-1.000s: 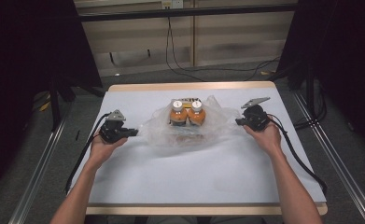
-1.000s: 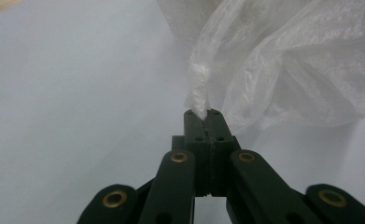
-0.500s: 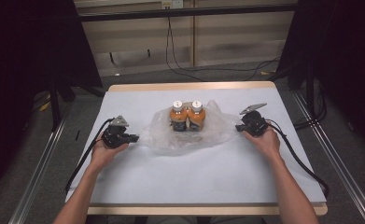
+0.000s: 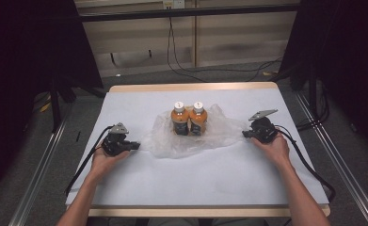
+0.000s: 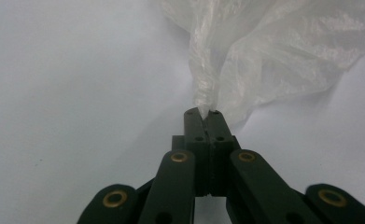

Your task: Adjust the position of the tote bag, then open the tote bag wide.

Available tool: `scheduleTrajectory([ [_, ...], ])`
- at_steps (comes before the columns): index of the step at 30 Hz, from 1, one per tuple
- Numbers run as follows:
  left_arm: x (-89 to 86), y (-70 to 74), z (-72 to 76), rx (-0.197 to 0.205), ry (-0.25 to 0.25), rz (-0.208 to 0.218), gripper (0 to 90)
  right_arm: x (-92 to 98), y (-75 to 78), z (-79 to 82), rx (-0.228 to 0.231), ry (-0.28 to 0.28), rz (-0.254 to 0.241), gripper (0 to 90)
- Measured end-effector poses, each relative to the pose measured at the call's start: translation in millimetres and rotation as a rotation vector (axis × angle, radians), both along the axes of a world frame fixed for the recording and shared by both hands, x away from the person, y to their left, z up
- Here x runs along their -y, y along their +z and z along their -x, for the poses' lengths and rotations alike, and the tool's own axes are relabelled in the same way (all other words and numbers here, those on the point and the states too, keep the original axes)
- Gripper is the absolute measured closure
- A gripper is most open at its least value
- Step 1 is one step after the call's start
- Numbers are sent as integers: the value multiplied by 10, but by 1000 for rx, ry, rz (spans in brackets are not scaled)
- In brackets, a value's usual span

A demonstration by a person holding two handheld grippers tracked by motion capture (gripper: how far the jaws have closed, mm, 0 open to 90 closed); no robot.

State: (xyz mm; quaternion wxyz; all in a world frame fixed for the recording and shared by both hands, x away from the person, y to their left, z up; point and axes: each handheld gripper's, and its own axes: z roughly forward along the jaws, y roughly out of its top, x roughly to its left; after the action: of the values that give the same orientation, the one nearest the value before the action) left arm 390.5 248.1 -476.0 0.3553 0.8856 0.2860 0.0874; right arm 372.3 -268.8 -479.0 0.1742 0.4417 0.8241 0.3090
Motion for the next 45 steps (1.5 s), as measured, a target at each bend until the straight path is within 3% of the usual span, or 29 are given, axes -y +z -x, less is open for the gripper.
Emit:
scheduleTrajectory([
  [2,11,7,31,8,4,-15,900,16,-10,36,13,-9,-3,900],
  [4,8,-1,35,3,3,0,900,31,-20,69,13,-7,-23,900],
  [9,-27,-42,36,-16,3,82,884,54,-50,143,38,4,-62,854],
  [11,-34,-12,40,-10,15,124,805,62,-23,149,65,-12,-75,768],
  [12,-34,-12,40,-10,15,124,766,62,-23,149,65,-12,-75,768],
  [13,-58,44,58,4,24,161,718,88,32,150,91,-4,-145,699],
  [14,-58,44,58,4,24,161,662,88,32,150,91,-4,-145,699],
  [15,-97,106,92,29,32,187,644,111,98,162,117,-13,-199,601],
  [16,-115,138,118,38,31,201,631,119,130,171,126,-17,-213,557],
  [19,-182,234,193,61,46,241,540,146,203,197,146,-19,-241,479],
  [22,-225,294,232,83,56,264,515,158,254,221,160,-25,-249,453],
  [23,-259,348,276,94,72,286,511,174,305,245,168,-24,-266,425],
  [26,-285,395,316,111,79,303,531,181,368,276,181,-22,-265,404],
  [27,-286,437,349,119,76,336,557,180,445,304,195,-17,-258,382],
  [30,-267,477,358,123,69,344,634,184,526,330,209,-7,-277,383],
  [32,-227,505,356,122,53,361,738,149,627,348,232,20,-291,475],
  [34,-169,521,354,122,32,358,764,125,655,349,236,29,-289,505],
  [35,-102,529,356,121,7,358,780,69,694,347,239,67,-311,621],
  [36,-102,529,356,121,7,358,796,69,694,347,239,67,-311,621],
  [37,-68,538,361,121,-4,356,817,1,714,334,233,94,-340,698],
  [39,46,579,370,133,-40,343,852,-83,721,313,225,126,-342,774],
  [42,148,609,359,131,-61,329,878,-226,734,264,213,161,-334,847],
  [45,384,663,261,130,-98,317,896,-368,767,205,211,189,-343,885],
])
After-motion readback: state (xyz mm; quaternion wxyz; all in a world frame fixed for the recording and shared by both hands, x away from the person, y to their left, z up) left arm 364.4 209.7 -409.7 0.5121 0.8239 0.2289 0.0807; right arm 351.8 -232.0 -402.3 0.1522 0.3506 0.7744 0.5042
